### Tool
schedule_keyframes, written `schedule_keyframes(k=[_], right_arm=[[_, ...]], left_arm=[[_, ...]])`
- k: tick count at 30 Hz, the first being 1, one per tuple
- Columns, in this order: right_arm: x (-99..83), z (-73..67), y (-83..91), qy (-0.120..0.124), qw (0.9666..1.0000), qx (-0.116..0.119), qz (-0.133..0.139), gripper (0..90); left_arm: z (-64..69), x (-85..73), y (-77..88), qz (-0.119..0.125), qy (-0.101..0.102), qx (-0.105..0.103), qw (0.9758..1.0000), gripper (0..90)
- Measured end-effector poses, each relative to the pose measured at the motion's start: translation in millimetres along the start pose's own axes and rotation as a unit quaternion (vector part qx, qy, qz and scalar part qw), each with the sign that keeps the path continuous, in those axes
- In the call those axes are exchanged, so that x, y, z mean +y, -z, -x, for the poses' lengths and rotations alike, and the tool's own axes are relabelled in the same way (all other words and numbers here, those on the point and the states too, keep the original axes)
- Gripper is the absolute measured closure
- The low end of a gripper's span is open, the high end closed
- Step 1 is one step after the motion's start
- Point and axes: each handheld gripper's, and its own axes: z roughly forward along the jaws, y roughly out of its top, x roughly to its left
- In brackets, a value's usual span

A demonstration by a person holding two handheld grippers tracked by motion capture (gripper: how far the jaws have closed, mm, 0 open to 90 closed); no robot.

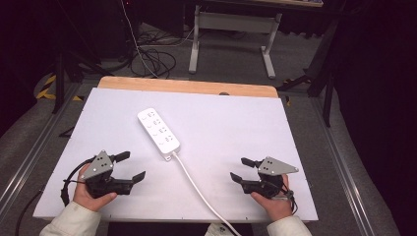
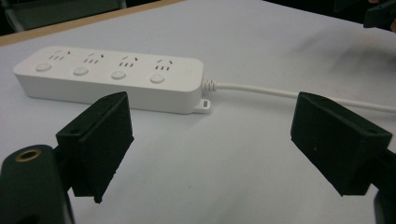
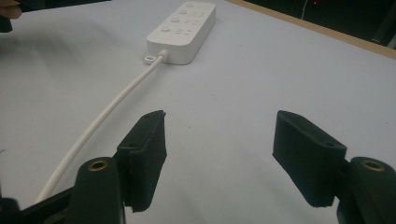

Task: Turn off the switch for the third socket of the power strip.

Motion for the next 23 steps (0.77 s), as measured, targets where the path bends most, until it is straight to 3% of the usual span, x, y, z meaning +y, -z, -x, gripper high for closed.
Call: schedule_keyframes(k=[6,9,13,18,20,23], right_arm=[[-0.4,0.1,-1.0,0.000,1.0000,0.002,-0.002,35.4],[-0.4,-0.1,-1.8,0.000,1.0000,0.004,-0.004,35.4],[-0.3,-0.4,-2.7,0.002,1.0000,0.004,-0.007,35.4],[-0.2,-1.0,-2.7,0.003,1.0000,0.003,-0.007,35.5],[-0.3,-1.0,-3.2,0.003,0.9999,0.003,-0.009,35.5],[0.0,-1.3,-3.5,0.004,1.0000,0.004,-0.008,35.5]], left_arm=[[2.2,-2.9,3.8,-0.017,0.015,0.006,0.9997,13.6],[0.9,-2.2,3.1,-0.022,0.020,0.027,0.9992,11.2],[-0.2,-3.4,1.7,-0.017,0.037,0.021,0.9990,10.0],[1.6,-3.1,3.7,-0.014,0.015,0.014,0.9997,8.5],[1.8,-3.2,4.4,-0.014,0.008,0.001,0.9999,4.9],[2.1,-3.1,5.0,-0.010,0.005,-0.005,0.9999,3.9]])
